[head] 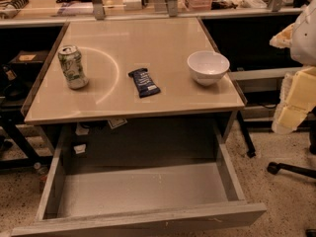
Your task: Place rxbar blueberry into top drawer
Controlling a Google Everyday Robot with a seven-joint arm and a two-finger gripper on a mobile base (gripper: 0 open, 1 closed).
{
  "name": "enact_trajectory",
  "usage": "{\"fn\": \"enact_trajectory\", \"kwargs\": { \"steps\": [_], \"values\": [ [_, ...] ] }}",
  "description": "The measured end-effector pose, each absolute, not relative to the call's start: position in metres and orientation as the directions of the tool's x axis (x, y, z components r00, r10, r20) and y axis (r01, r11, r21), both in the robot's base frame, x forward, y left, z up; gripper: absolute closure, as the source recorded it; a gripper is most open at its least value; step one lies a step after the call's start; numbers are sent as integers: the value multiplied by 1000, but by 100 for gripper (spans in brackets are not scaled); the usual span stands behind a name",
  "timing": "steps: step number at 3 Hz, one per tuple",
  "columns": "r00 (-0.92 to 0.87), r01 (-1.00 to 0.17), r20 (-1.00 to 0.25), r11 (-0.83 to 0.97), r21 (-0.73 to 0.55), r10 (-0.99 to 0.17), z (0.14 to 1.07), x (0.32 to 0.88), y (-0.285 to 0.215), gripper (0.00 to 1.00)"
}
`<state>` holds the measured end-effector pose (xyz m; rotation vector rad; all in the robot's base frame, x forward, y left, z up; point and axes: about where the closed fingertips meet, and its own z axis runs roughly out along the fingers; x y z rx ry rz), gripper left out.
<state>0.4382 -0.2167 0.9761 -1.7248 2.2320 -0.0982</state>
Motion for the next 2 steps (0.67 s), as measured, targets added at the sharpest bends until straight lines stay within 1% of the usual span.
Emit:
{"fn": "enact_trajectory", "kwargs": {
  "steps": [2],
  "values": [
    [-192,-936,-203,241,-256,-960,981,449,-206,0]
  ]
}}
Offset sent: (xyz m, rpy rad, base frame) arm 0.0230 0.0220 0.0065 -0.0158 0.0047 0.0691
